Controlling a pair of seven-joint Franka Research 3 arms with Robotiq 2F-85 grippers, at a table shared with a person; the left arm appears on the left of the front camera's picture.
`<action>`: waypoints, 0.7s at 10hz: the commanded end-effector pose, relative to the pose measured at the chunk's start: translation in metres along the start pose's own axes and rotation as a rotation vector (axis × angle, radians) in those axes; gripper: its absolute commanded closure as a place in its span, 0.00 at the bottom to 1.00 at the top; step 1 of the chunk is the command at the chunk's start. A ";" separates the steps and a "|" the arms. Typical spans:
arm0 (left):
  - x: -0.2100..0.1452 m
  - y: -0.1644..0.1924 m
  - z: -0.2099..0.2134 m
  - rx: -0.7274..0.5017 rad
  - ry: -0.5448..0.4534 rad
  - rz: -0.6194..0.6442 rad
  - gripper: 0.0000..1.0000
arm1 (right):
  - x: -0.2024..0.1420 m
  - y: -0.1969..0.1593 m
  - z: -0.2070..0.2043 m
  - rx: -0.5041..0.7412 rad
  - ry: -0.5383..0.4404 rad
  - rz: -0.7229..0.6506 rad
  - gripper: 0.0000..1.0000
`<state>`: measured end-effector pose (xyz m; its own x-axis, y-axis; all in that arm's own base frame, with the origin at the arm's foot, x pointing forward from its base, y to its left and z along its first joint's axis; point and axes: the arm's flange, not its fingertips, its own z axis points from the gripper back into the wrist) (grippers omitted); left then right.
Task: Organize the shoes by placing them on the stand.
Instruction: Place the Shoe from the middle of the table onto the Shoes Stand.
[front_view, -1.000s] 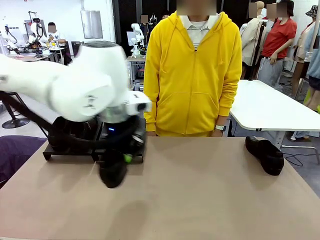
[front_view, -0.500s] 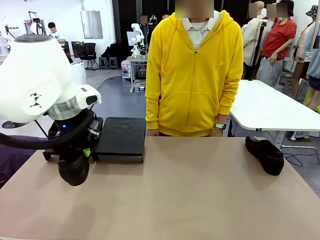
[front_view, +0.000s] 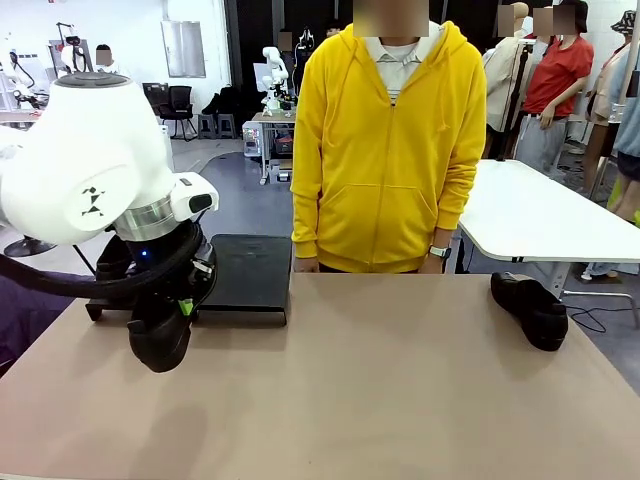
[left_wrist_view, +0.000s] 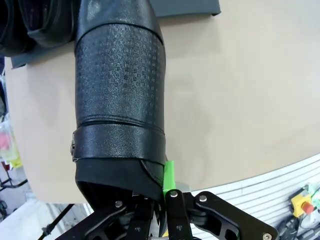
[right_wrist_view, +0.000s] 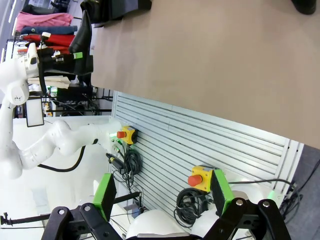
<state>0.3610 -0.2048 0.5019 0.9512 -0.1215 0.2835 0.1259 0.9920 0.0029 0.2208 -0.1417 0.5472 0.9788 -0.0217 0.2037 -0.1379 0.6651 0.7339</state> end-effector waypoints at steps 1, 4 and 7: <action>0.026 0.009 0.005 -0.003 -0.087 -0.018 1.00 | 0.001 0.002 0.002 0.018 -0.008 0.016 0.00; 0.134 0.024 -0.009 -0.027 -0.196 -0.077 1.00 | 0.001 0.002 0.002 0.018 -0.008 0.016 0.00; 0.204 0.013 -0.066 0.088 -0.130 -0.009 1.00 | 0.001 0.002 0.002 0.018 -0.008 0.016 0.00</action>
<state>0.5584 -0.1922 0.4927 0.8880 -0.1663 0.4287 0.1544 0.9860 0.0626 0.2206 -0.1416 0.5474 0.9787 -0.0216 0.2039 -0.1382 0.6650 0.7340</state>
